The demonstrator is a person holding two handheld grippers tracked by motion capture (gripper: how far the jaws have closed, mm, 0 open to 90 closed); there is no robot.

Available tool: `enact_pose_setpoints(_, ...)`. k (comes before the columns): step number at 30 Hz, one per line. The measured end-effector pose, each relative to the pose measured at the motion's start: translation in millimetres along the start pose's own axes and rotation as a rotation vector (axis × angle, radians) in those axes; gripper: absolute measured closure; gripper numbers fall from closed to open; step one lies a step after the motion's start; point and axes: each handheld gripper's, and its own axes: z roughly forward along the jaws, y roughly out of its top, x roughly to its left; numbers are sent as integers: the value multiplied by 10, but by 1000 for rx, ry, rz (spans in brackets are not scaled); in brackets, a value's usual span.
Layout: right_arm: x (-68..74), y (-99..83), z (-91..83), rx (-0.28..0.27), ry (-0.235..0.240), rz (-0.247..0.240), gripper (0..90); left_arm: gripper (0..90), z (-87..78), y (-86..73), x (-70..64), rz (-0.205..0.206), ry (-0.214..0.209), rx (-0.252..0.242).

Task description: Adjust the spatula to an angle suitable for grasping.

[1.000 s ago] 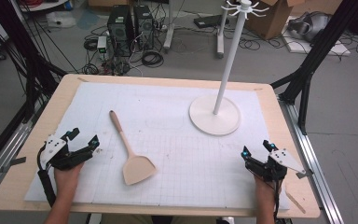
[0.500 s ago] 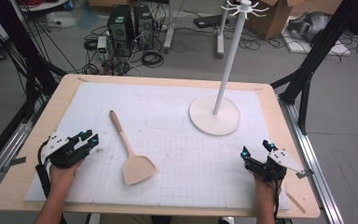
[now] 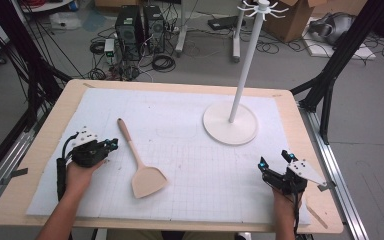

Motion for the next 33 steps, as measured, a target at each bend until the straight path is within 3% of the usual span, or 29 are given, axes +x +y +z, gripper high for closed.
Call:
enact_pose_setpoints(1, 0, 0, 0, 0, 0, 0, 174, 897, 0, 0, 0, 0, 0, 0)
enact_pose_setpoints(4, 5, 0, -1, 5, 3, 3, 174, 897, 120, 38, 26, 2, 30, 80)
enact_pose_setpoints(8, 4, 0, 1, 3, 4, -1, 174, 896, 204, 85, 63, 10, 45, 104)
enact_pose_setpoints(9, 3, 0, 1, 3, 4, -1, 174, 897, 258, 102, 97, -13, 47, 106)
enact_pose_setpoints(15, 3, 1, 0, 5, 6, 5, 174, 897, 392, 62, 111, -38, 50, 142)
enact_pose_setpoints(17, 5, 1, 1, 6, 7, 6, 174, 897, 410, 68, 104, -45, 52, 132)
enact_pose_setpoints(26, 4, 1, 2, 5, 10, 0, 174, 895, 545, 180, 74, -54, 52, 168)
enact_pose_setpoints(33, 1, 1, 2, 5, 11, 1, 174, 885, 639, 194, 46, -89, 34, 140)
